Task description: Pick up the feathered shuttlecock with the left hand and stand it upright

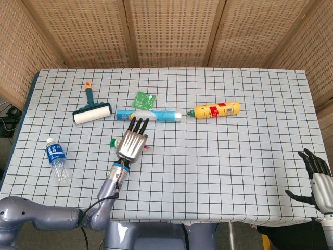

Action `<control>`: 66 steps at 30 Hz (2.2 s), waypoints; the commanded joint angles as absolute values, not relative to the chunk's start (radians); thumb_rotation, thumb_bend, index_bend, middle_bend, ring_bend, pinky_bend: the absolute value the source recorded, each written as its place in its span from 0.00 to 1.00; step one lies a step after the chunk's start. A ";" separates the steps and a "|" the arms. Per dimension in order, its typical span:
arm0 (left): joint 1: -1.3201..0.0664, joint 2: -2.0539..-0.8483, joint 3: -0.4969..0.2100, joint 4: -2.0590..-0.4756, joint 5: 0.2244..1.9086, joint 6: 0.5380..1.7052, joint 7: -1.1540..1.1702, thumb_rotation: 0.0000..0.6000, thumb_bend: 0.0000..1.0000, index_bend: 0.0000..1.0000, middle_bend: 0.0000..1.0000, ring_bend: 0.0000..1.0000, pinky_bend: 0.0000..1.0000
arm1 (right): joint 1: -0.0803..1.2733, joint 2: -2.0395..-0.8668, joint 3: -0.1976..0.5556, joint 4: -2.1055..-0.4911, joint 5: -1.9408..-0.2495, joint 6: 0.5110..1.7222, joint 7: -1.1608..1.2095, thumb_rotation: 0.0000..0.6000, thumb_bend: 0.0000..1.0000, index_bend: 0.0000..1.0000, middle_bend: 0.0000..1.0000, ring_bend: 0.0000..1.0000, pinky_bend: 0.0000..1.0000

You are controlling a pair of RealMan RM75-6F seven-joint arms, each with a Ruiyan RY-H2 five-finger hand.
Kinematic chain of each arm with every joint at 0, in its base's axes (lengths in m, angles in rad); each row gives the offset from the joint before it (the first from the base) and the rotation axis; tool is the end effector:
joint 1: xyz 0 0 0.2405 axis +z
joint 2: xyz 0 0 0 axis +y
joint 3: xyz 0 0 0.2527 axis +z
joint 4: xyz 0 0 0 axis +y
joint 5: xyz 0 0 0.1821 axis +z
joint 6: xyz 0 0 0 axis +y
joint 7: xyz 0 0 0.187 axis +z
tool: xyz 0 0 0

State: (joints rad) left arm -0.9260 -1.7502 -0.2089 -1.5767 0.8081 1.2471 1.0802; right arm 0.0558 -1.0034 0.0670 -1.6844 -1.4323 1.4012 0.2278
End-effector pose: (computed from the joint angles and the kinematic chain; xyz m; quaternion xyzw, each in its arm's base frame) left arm -0.0581 0.3695 -0.0333 -0.7722 -0.2168 -0.2900 0.5221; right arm -0.3113 -0.2142 0.2061 0.5356 -0.4810 0.4065 0.5625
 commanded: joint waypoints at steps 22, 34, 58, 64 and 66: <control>-0.800 -1.473 -0.189 -1.747 0.931 1.298 0.866 1.00 0.53 0.64 0.00 0.00 0.00 | 0.050 -1.005 0.058 -1.712 -1.456 1.424 0.179 1.00 0.07 0.03 0.00 0.00 0.00; -0.787 -1.454 -0.180 -1.774 0.959 1.295 0.847 1.00 0.54 0.65 0.00 0.00 0.00 | 0.050 -1.007 0.057 -1.712 -1.457 1.424 0.176 1.00 0.07 0.03 0.00 0.00 0.00; -0.588 -1.309 -0.089 -1.929 1.150 1.462 0.655 1.00 0.25 0.00 0.00 0.00 0.00 | 0.048 -1.004 0.058 -1.715 -1.457 1.435 0.160 1.00 0.07 0.03 0.00 0.00 0.00; -0.438 -1.290 0.055 -1.910 1.295 1.602 0.660 1.00 0.25 0.00 0.00 0.00 0.00 | 0.046 -1.007 0.052 -1.736 -1.473 1.446 0.117 1.00 0.07 0.03 0.00 0.00 0.00; -0.394 -1.291 0.091 -1.892 1.324 1.627 0.643 1.00 0.25 0.00 0.00 0.00 0.00 | 0.045 -1.009 0.051 -1.744 -1.482 1.453 0.103 1.00 0.07 0.03 0.00 0.00 0.00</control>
